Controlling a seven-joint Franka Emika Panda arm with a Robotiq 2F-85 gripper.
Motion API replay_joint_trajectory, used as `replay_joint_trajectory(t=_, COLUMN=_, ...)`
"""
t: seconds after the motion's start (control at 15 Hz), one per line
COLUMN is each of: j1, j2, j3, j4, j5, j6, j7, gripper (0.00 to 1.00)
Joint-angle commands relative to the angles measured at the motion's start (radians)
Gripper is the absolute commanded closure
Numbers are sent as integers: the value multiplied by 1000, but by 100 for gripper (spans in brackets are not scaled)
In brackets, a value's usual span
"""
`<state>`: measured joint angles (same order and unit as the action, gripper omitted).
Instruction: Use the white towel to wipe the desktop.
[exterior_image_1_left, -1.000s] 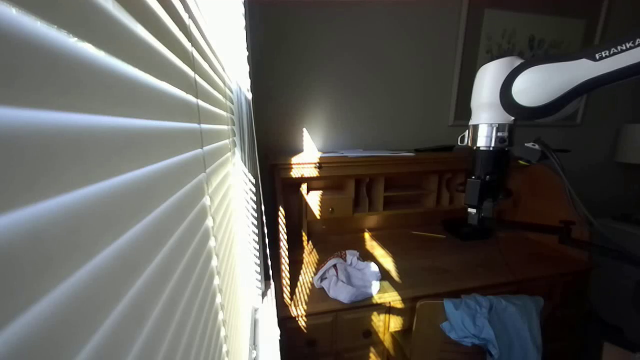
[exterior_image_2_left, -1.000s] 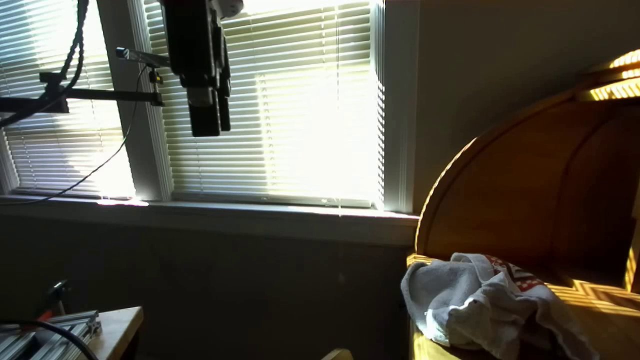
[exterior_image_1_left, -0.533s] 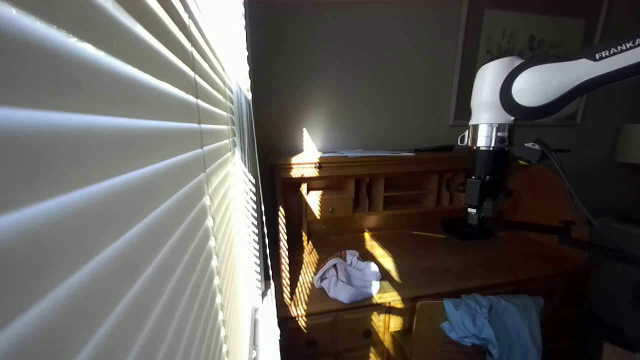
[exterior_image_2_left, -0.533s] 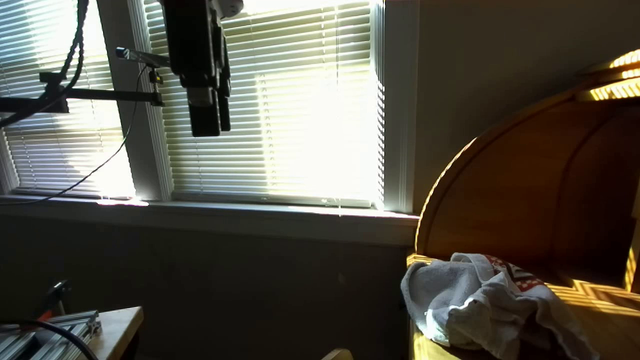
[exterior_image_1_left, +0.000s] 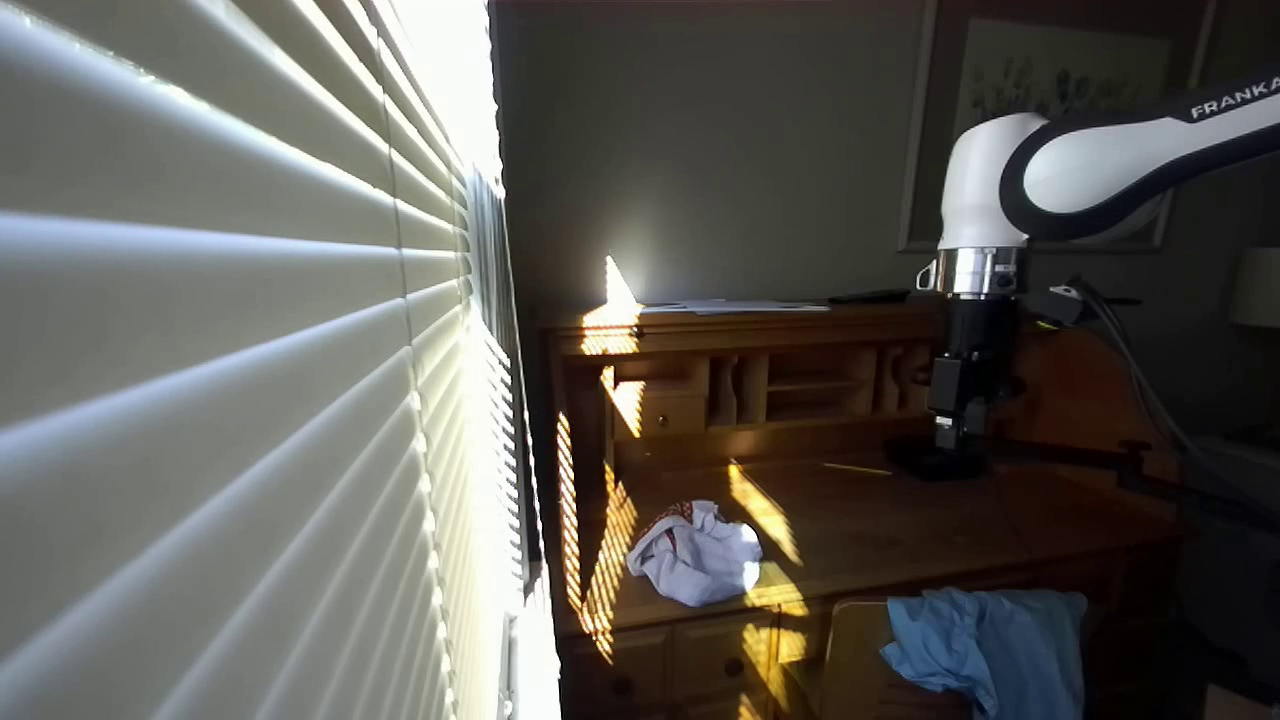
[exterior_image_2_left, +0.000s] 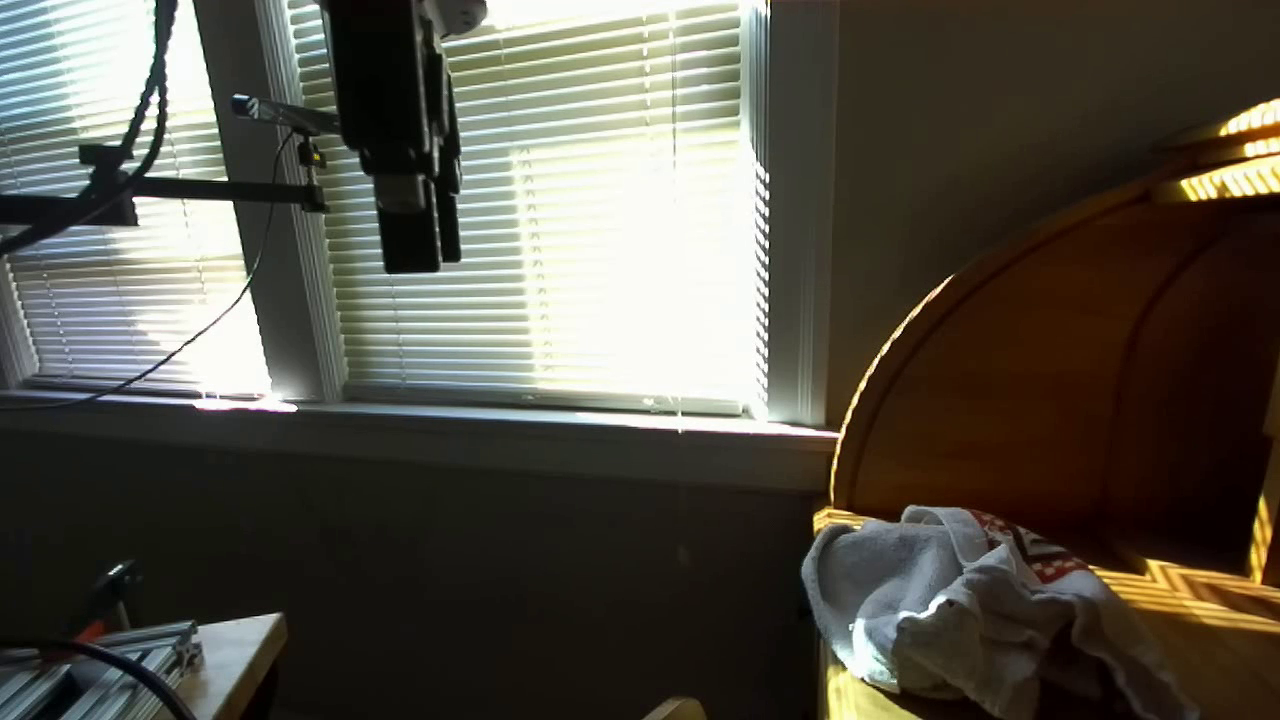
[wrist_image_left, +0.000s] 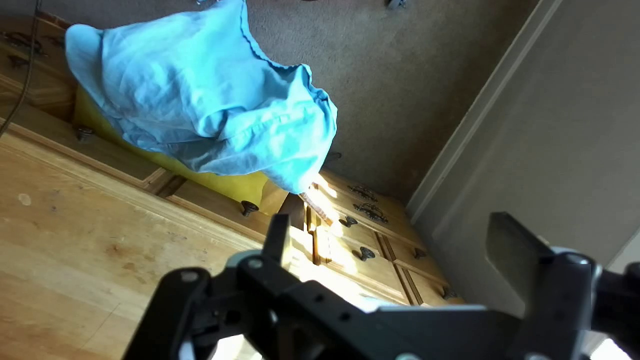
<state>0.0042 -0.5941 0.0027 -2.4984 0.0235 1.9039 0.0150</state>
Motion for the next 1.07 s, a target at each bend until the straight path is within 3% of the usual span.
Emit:
replay_joint_trajectory(t=0.0, j1=-1, j2=0, j3=1, j4=2, j5=0, j6=-2, j7=-1, gripper=0)
replay_joint_trajectory(t=0.27, j1=-4, j2=73, j3=-17, j4=33, j5=-9, j6=57, j7=-37, gripper=0)
replay_joint_trajectory(t=0.67, j1=18, j2=378, j3=-86, j4=196, j5=33, j6=234, j7=-241, gripper=0)
replay_joint_trajectory(t=0.8, j1=27, j2=472, j3=-86, j4=264, j5=57, j6=234, j7=-317, gripper=0)
replay_joint_trajectory(t=1.0, j1=24, j2=596, j3=-48, j4=348, j5=34, j6=266, j7=-316, gripper=0)
